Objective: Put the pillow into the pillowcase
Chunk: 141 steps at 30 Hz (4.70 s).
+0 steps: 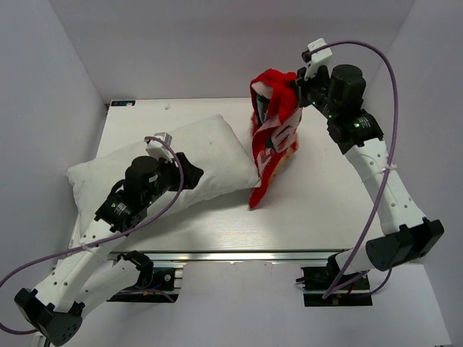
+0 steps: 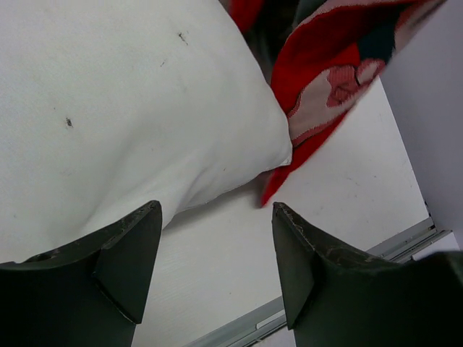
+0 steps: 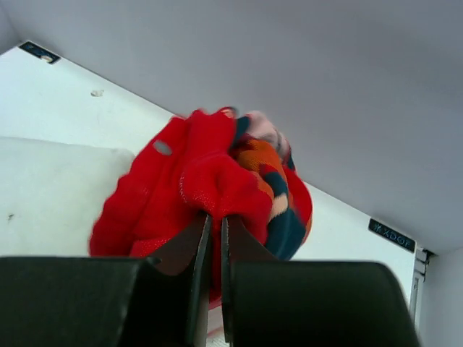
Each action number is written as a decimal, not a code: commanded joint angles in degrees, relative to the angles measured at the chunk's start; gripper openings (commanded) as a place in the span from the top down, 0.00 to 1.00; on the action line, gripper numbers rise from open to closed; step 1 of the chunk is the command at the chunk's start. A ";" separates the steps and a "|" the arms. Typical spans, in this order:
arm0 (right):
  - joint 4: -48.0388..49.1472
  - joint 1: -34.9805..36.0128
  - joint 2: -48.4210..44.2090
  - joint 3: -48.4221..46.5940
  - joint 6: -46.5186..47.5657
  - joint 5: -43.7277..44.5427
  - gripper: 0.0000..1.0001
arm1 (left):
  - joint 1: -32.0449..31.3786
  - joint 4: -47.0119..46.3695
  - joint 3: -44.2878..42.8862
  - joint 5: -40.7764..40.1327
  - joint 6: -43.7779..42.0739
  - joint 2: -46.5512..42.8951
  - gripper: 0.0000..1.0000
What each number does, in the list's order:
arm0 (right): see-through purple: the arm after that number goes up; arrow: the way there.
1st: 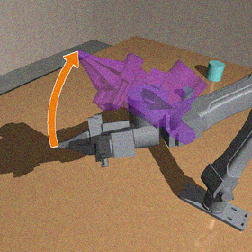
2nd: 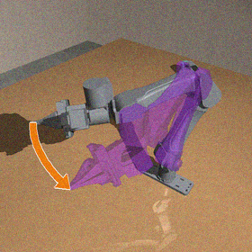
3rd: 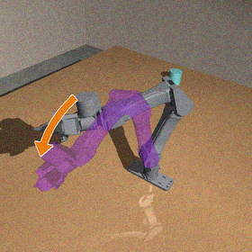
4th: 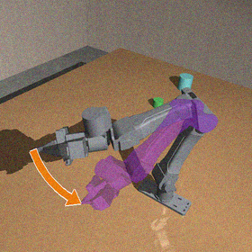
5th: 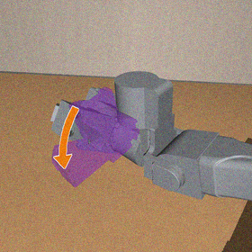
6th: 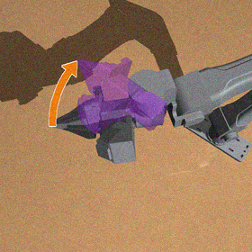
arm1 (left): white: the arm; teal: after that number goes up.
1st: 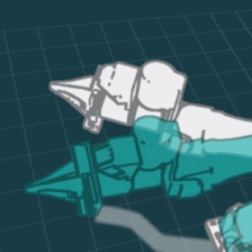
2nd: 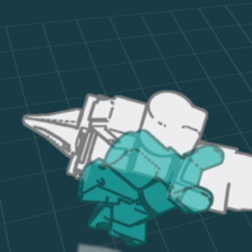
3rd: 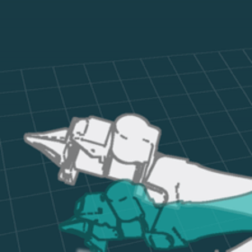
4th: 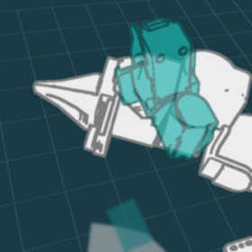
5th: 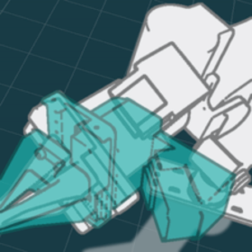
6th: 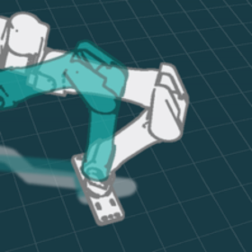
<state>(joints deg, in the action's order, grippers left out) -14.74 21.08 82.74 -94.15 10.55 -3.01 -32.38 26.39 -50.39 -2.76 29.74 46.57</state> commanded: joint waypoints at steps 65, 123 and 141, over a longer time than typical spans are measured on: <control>-1.68 1.86 -18.22 25.33 -3.35 -33.13 1.00 | -9.10 -52.08 -0.76 15.08 38.74 34.75 1.00; -13.12 -42.00 -15.59 8.13 28.33 -45.41 0.14 | -7.61 -19.08 -14.91 13.80 7.79 11.24 1.00; -15.31 -7.81 -20.61 20.68 3.96 -39.71 0.18 | -8.31 -20.25 -6.65 37.47 13.42 20.67 0.52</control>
<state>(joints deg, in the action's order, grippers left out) -33.21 12.21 61.41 -71.37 20.75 -47.24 -40.21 3.55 -57.45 29.89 43.05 67.33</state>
